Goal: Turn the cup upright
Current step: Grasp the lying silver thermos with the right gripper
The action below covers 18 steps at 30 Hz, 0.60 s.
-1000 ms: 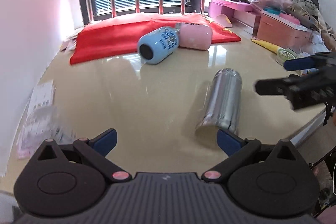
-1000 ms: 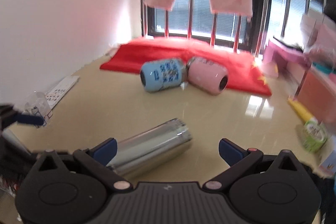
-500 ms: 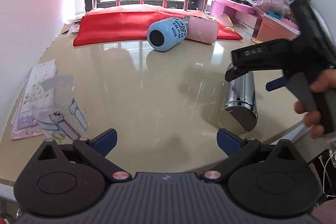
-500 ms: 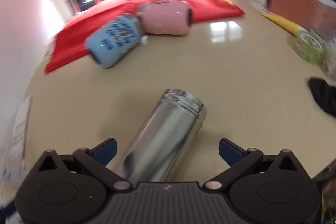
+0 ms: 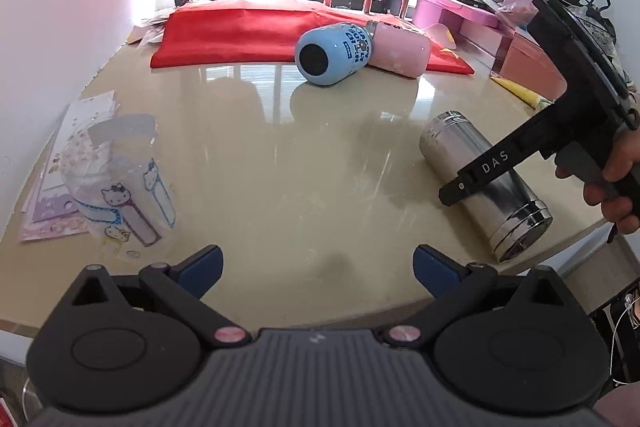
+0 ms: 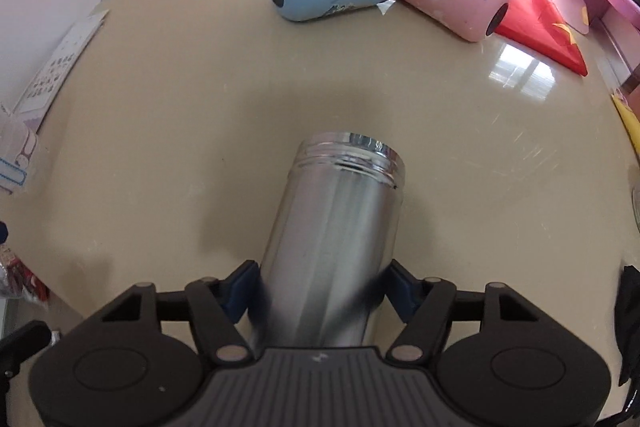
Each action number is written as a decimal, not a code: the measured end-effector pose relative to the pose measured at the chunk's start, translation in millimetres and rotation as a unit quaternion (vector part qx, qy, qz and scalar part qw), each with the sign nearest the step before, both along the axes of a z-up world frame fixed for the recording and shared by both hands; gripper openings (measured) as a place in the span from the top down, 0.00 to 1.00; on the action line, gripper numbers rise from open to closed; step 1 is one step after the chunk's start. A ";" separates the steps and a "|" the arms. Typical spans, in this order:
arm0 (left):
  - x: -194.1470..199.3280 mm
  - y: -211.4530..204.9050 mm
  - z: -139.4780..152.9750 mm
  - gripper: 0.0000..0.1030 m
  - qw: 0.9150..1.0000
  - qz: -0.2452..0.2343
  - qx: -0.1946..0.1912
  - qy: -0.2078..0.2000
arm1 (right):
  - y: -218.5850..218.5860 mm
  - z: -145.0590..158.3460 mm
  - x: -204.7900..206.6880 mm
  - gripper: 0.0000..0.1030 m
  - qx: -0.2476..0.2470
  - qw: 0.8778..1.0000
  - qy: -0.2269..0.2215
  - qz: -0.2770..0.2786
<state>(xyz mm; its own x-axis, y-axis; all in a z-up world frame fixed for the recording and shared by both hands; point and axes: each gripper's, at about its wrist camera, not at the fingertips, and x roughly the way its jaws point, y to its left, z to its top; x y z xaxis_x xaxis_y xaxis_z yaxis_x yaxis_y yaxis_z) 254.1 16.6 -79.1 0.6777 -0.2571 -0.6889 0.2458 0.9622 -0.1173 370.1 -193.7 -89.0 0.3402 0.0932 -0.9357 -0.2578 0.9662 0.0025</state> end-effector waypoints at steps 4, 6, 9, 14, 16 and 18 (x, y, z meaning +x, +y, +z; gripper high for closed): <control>3.2 -3.0 -3.3 0.00 1.000 0.003 0.002 0.004 | -1.4 3.8 13.9 0.17 0.020 0.999 0.008 -0.029; 3.8 -3.6 -4.7 0.00 1.000 0.003 0.007 0.007 | -1.1 4.6 24.2 0.15 0.015 0.999 0.007 -0.045; 2.5 -4.4 -4.7 0.00 1.000 0.002 0.009 0.007 | -5.4 3.1 30.6 0.15 0.012 0.998 0.010 -0.068; 2.1 -5.4 -4.3 0.00 1.000 0.007 0.011 0.008 | -10.8 0.3 38.7 0.15 0.015 0.995 0.019 -0.095; 2.4 -6.3 -4.3 0.00 1.000 0.007 0.011 0.009 | -11.5 0.3 40.0 0.18 0.016 0.995 0.021 -0.099; 1.9 -7.8 -3.9 0.00 1.000 0.007 0.011 0.009 | -11.8 -4.4 44.1 0.39 0.027 0.994 0.036 -0.095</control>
